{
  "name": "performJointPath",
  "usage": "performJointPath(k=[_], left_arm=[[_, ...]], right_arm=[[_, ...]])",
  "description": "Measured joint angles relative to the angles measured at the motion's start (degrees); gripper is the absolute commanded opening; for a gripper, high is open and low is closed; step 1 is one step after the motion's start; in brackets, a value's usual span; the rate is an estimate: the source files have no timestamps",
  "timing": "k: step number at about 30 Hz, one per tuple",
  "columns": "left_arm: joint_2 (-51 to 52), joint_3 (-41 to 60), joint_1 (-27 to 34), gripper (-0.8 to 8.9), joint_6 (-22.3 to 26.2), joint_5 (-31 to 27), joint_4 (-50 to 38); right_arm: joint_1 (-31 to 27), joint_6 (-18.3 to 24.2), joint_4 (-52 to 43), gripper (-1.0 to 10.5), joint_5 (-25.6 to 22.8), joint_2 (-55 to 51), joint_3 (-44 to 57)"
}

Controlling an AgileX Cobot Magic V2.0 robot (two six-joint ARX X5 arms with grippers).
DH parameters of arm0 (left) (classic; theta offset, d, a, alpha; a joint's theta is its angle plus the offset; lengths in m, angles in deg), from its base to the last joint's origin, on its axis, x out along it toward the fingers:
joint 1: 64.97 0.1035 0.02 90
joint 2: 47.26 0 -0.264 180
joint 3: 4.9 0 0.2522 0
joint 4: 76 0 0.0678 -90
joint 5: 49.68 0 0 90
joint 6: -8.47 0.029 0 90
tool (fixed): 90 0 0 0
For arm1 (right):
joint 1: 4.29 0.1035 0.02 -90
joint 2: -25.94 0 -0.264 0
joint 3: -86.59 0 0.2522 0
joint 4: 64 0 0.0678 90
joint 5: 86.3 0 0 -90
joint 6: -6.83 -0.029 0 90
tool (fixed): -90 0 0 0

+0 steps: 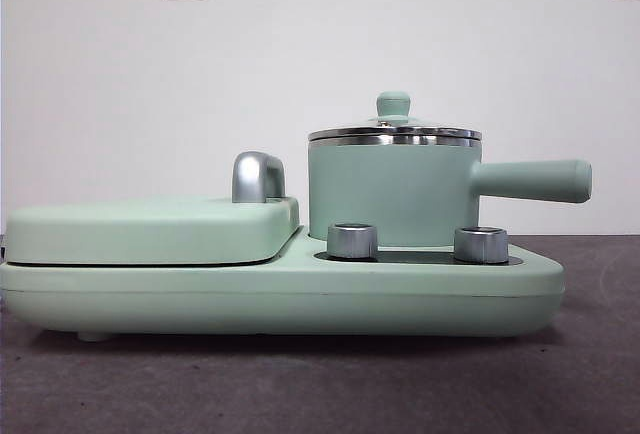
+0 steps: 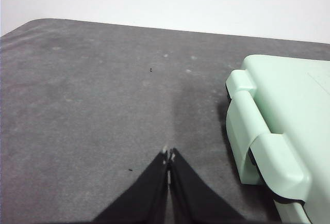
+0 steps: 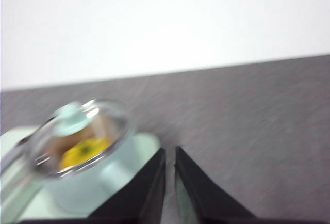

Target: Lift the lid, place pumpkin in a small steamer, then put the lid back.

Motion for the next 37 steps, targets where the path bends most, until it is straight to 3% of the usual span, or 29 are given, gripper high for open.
performJointPath(k=[5, 14, 31, 37], left_arm=[[0.0, 0.0, 0.0, 0.06, 0.0, 0.0, 0.0], [0.0, 0.0, 0.0, 0.06, 0.0, 0.0, 0.0], [0.0, 0.0, 0.0, 0.06, 0.0, 0.0, 0.0], [0.0, 0.0, 0.0, 0.06, 0.0, 0.0, 0.0]], right_arm=[[-5.0, 0.2, -8.8, 0.3, -1.4, -4.1, 11.0], [-7.6, 0.5, -9.4, 0.2, -7.8, -8.8, 21.1], [-7.6, 11.6, -11.9, 0.2, -4.2, -12.6, 28.5], [-7.6, 12.9, -12.8, 0.2, -4.1, -12.6, 28.9]])
